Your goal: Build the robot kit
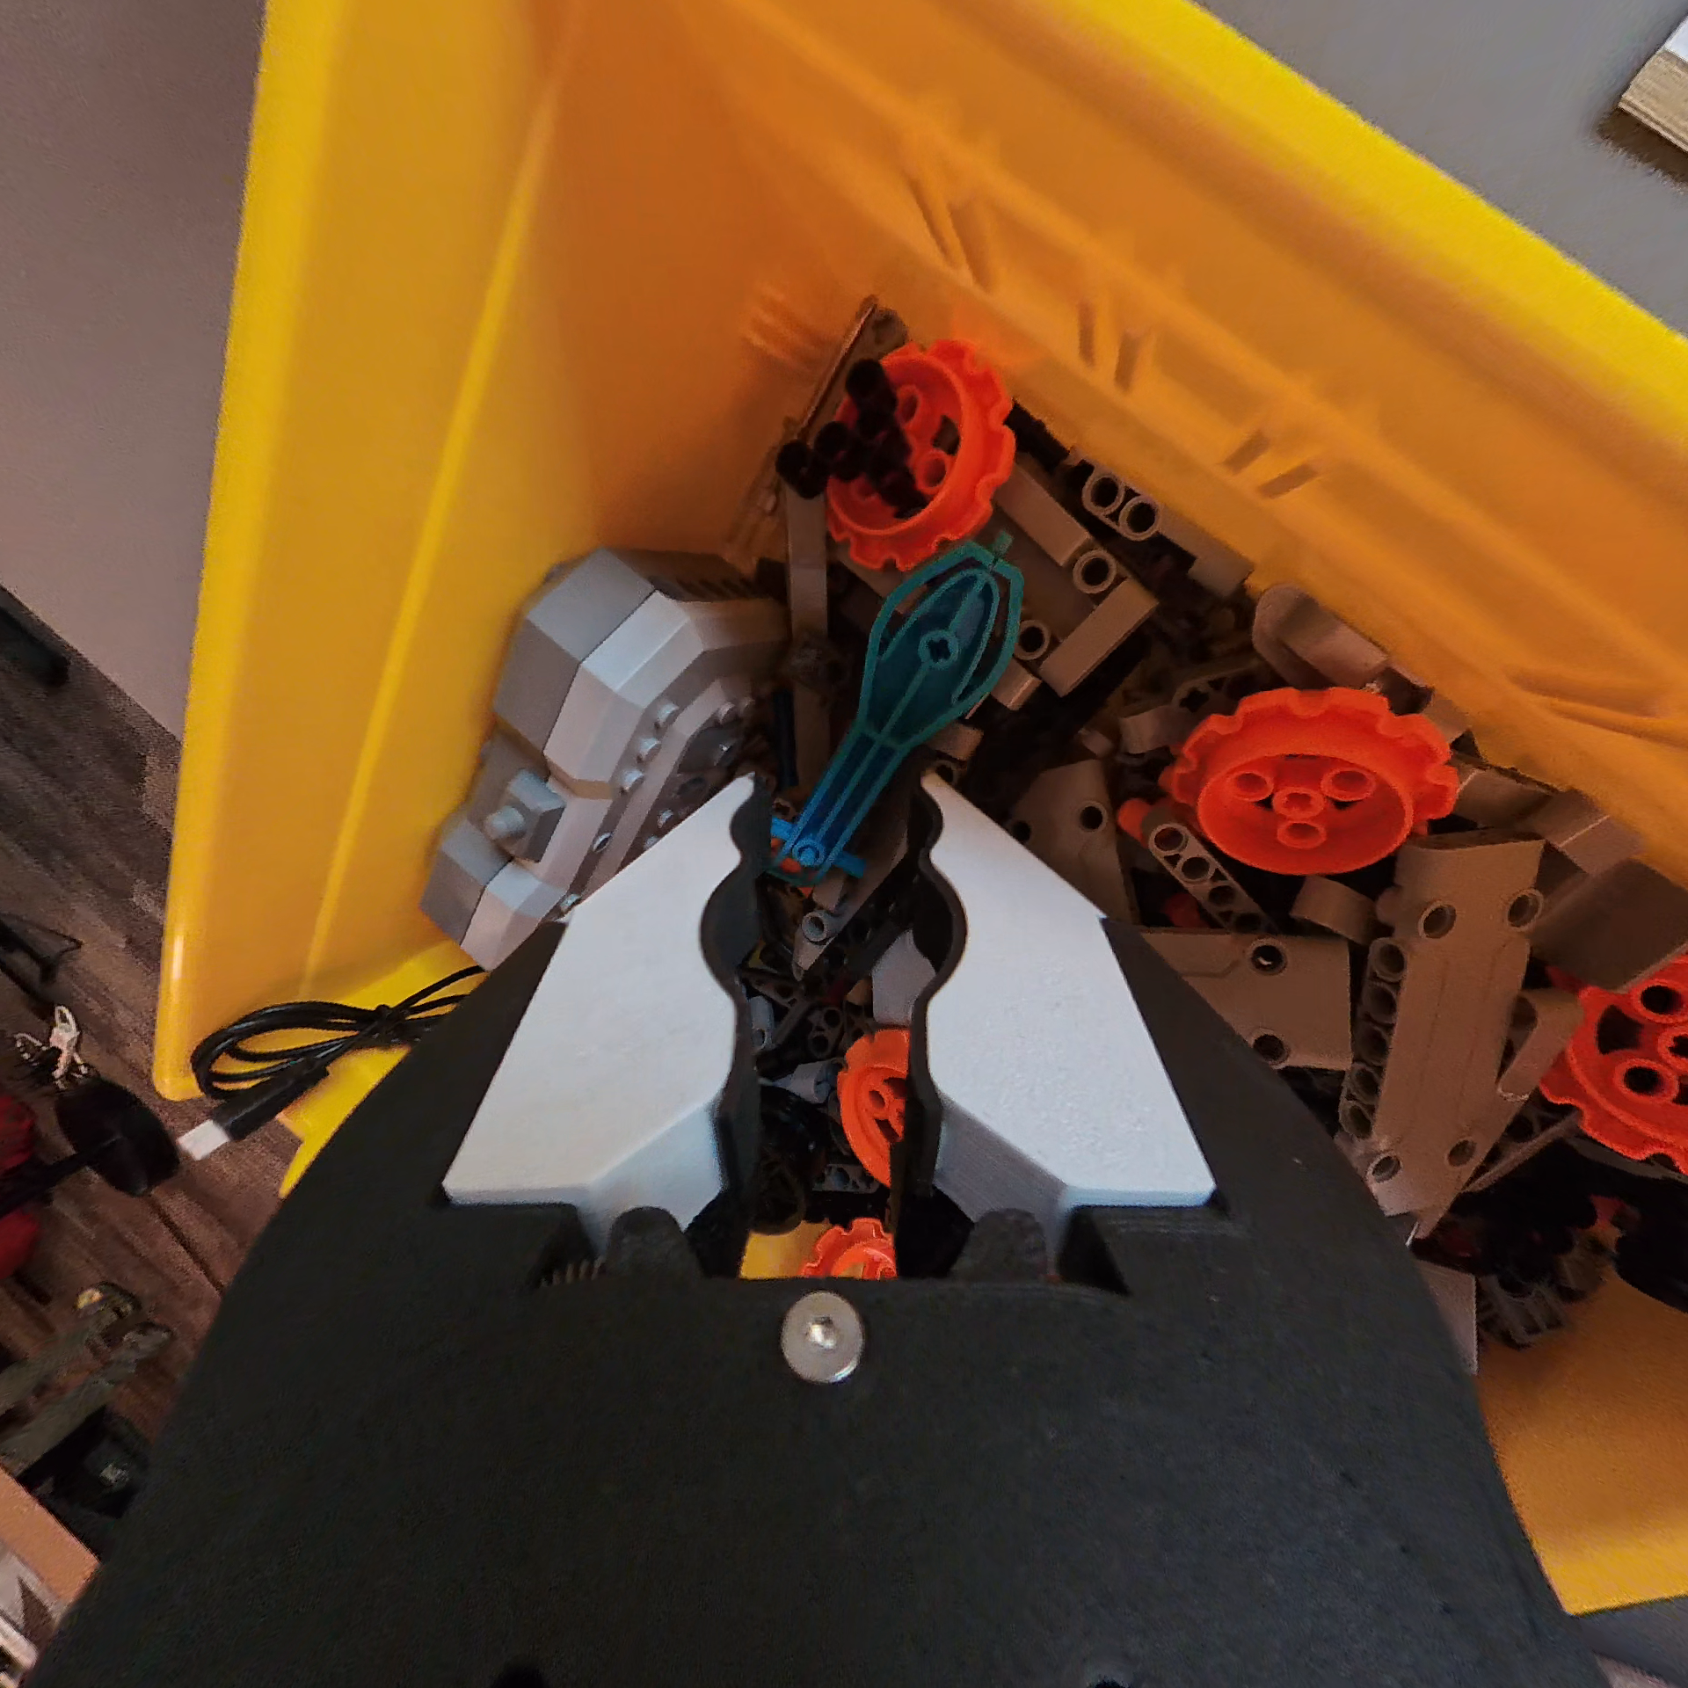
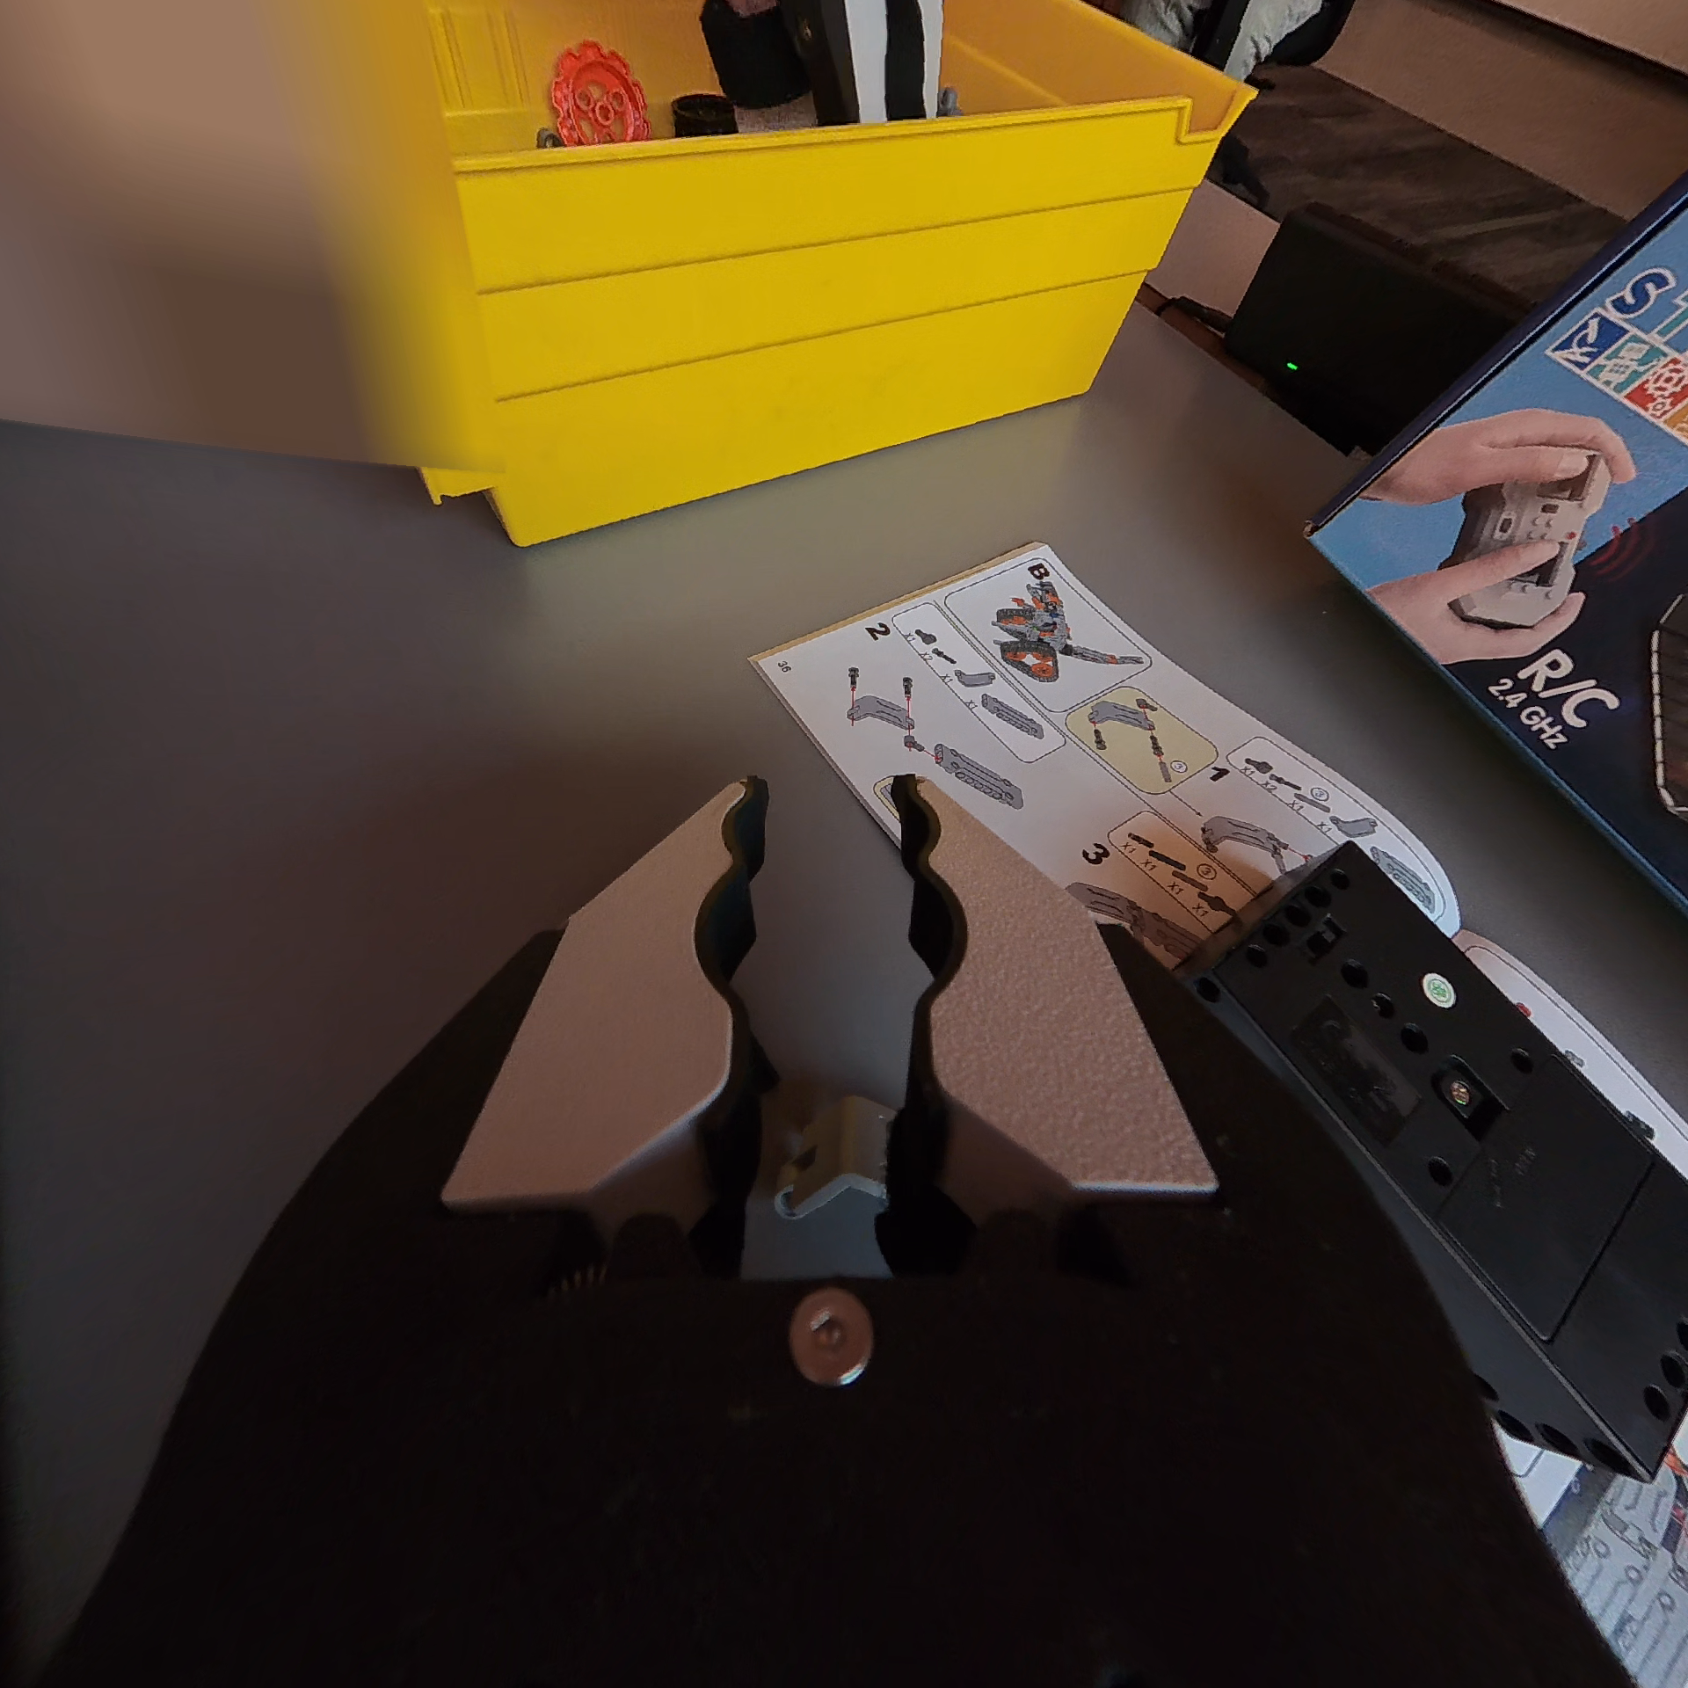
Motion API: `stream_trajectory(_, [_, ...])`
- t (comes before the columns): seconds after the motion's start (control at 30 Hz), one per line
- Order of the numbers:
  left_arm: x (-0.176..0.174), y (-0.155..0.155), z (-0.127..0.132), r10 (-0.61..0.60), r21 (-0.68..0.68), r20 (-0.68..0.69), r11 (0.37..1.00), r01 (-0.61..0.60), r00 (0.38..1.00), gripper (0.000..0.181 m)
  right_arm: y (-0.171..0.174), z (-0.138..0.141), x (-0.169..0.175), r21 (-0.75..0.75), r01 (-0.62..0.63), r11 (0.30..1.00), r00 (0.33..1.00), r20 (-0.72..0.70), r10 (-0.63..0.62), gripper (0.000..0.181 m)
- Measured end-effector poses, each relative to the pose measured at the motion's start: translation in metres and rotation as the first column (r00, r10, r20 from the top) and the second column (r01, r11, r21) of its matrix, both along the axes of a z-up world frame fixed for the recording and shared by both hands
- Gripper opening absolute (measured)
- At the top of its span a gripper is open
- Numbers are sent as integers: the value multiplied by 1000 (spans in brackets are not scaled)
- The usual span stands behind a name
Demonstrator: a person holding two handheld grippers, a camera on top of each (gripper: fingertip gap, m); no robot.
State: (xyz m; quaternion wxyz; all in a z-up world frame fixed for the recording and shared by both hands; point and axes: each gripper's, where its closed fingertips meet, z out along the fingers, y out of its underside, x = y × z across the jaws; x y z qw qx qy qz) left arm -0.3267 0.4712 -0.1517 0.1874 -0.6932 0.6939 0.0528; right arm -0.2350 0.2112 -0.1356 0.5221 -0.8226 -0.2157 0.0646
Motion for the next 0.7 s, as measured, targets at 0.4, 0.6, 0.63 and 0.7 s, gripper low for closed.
stream_trajectory(0.4, [-11, 2, 22, 47, 6, 21, 999, -47, 999, 12, -1, -1, -1, -6, -7, 1000, 1000, 2, 7, 28])
stream_trajectory(0.6, [-17, 9, 40, 99, 32, 73, 994, -102, 992, 12, -1, -5, -3, -19, -14, 1000, 1000, 5, 14, 28])
stream_trajectory(0.63, [-19, 8, 37, 105, 24, 61, 994, -107, 993, 12, -1, -4, -3, -19, -15, 1000, 1000, 7, 15, 28])
stream_trajectory(0.7, [-30, 4, 30, 113, 3, 0, 994, -113, 994, 25, -1, -1, -2, -8, -12, 1000, 1000, 5, 12, 28])
